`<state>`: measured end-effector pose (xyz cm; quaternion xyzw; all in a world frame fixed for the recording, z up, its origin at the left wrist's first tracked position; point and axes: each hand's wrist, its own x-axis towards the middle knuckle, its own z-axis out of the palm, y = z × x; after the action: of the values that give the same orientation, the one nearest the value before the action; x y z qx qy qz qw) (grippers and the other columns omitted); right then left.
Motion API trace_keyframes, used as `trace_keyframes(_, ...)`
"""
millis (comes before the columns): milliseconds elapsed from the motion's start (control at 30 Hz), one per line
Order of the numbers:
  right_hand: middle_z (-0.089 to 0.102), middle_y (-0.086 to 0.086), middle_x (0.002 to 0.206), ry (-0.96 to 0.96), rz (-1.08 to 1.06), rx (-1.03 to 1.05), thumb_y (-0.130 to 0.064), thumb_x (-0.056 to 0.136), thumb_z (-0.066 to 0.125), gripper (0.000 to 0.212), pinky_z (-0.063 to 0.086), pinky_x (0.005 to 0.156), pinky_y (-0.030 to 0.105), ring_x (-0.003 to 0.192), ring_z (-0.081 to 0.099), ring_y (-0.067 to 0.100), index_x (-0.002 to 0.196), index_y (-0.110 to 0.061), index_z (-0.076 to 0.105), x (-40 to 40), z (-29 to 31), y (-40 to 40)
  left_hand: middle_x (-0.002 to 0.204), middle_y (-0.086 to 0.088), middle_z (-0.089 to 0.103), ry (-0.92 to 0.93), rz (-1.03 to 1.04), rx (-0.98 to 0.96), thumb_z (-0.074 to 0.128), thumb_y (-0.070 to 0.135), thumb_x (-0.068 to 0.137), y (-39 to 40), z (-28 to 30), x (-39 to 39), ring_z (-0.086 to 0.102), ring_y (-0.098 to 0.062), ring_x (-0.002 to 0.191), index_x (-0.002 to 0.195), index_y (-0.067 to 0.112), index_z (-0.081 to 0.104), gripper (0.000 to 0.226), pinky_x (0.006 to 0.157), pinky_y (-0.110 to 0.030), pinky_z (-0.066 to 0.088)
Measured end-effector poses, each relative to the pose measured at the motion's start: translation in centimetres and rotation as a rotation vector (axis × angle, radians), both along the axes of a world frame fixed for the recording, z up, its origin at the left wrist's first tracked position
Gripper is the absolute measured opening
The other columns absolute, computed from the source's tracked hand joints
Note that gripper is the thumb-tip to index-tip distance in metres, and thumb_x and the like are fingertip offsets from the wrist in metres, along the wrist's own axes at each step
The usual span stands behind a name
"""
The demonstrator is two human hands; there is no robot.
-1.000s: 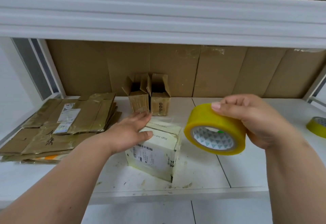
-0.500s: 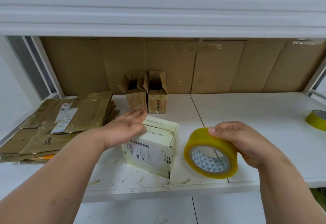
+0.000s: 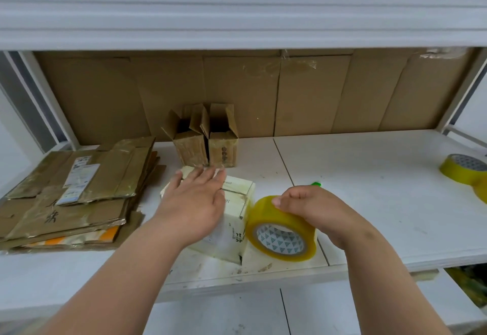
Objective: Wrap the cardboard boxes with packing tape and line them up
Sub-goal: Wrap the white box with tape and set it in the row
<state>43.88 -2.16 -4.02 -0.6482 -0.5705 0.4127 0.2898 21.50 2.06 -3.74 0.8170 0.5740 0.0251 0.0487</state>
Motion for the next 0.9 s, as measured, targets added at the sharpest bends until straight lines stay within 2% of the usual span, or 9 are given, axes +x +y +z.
trace_keyframes(100,0.073,0.001,0.082,0.029,-0.035,0.032,-0.047,0.09,0.065,0.029,0.057,0.078,0.037,0.081,0.07,0.02,0.085,-0.019,0.071,-0.3,-0.4,0.0,0.165,0.009,-0.008,0.053,-0.007,-0.059,-0.003,0.08,0.079,0.3,0.0,0.0,-0.011,-0.011,0.152,0.158,0.03,-0.004,0.094,0.123,-0.043,-0.006)
trace_keyframes(167,0.073,0.006,0.085,0.041,-0.041,0.062,-0.047,0.092,0.063,0.033,0.058,0.077,0.039,0.082,0.071,0.024,0.086,-0.016,0.071,-0.5,-0.5,-0.1,0.166,0.009,-0.009,0.117,-0.024,-0.059,0.0,0.089,0.068,0.4,0.2,0.0,-0.011,-0.012,0.152,0.157,0.03,-0.006,0.107,0.123,-0.045,-0.004)
trace_keyframes(267,0.071,0.013,0.095,0.072,-0.04,0.064,-0.045,0.095,0.059,0.036,0.057,0.085,0.046,0.092,0.069,0.031,0.091,-0.011,0.071,-0.5,-0.8,-0.2,0.166,0.009,-0.008,0.132,-0.095,-0.052,0.013,0.086,0.078,0.8,0.6,0.0,-0.011,-0.011,0.152,0.158,0.028,-0.006,0.101,0.123,-0.045,-0.004)
trace_keyframes(333,0.069,0.013,0.098,0.167,-0.044,0.031,-0.04,0.093,0.062,0.031,0.054,0.087,0.046,0.098,0.065,0.033,0.09,-0.01,0.069,-0.3,-1.1,0.0,0.165,0.009,-0.01,0.157,-0.159,-0.04,0.02,0.08,0.086,1.3,0.9,-0.1,-0.013,-0.008,0.151,0.158,0.024,-0.006,0.094,0.123,-0.041,-0.006)
trace_keyframes(467,0.06,0.013,0.087,0.404,0.027,-0.03,-0.028,0.065,0.06,0.037,0.041,0.076,0.038,0.087,0.056,0.03,0.091,-0.003,0.065,-0.3,-2.3,0.2,0.164,0.017,-0.009,0.157,-0.172,-0.021,0.032,0.063,0.095,2.8,1.6,-1.1,-0.01,-0.015,0.15,0.159,0.032,0.004,0.076,0.12,-0.045,0.003)
trace_keyframes(533,0.065,0.012,0.085,0.466,0.093,-0.023,-0.023,0.065,0.061,0.042,0.042,0.075,0.035,0.084,0.058,0.025,0.098,0.004,0.066,-1.2,-3.4,0.2,0.163,0.015,0.001,0.1,-0.154,-0.024,0.026,0.062,0.086,3.2,1.4,-2.0,0.0,-0.02,0.147,0.158,0.037,0.012,0.077,0.119,-0.044,0.01)
trace_keyframes(667,0.07,0.008,0.098,0.567,0.232,-0.037,-0.02,0.075,0.068,0.039,0.046,0.082,0.033,0.091,0.063,0.021,0.11,-0.002,0.064,-3.5,-5.3,0.0,0.16,0.01,0.021,-0.123,-0.153,0.033,0.016,0.058,0.079,3.1,-0.3,-3.5,0.013,-0.011,0.145,0.156,0.032,0.022,0.082,0.117,-0.025,0.01)
trace_keyframes(767,0.071,0.006,0.103,0.597,0.27,-0.061,-0.022,0.08,0.068,0.033,0.048,0.084,0.031,0.095,0.064,0.019,0.11,-0.009,0.066,-4.0,-6.1,-0.1,0.161,0.011,0.024,-0.154,-0.166,0.106,0.013,0.072,0.079,3.0,-1.3,-4.4,0.017,-0.008,0.147,0.155,0.029,0.028,0.089,0.118,-0.027,0.01)
trace_keyframes(900,0.074,0.004,0.108,0.524,0.302,-0.119,-0.035,0.084,0.064,0.04,0.049,0.086,0.021,0.098,0.067,0.014,0.115,-0.01,0.069,-4.0,-6.3,-0.4,0.163,0.014,0.015,-0.158,-0.172,0.066,0.013,0.074,0.079,3.5,-1.6,-4.7,0.006,-0.005,0.151,0.156,0.031,0.02,0.089,0.12,-0.03,-0.001)
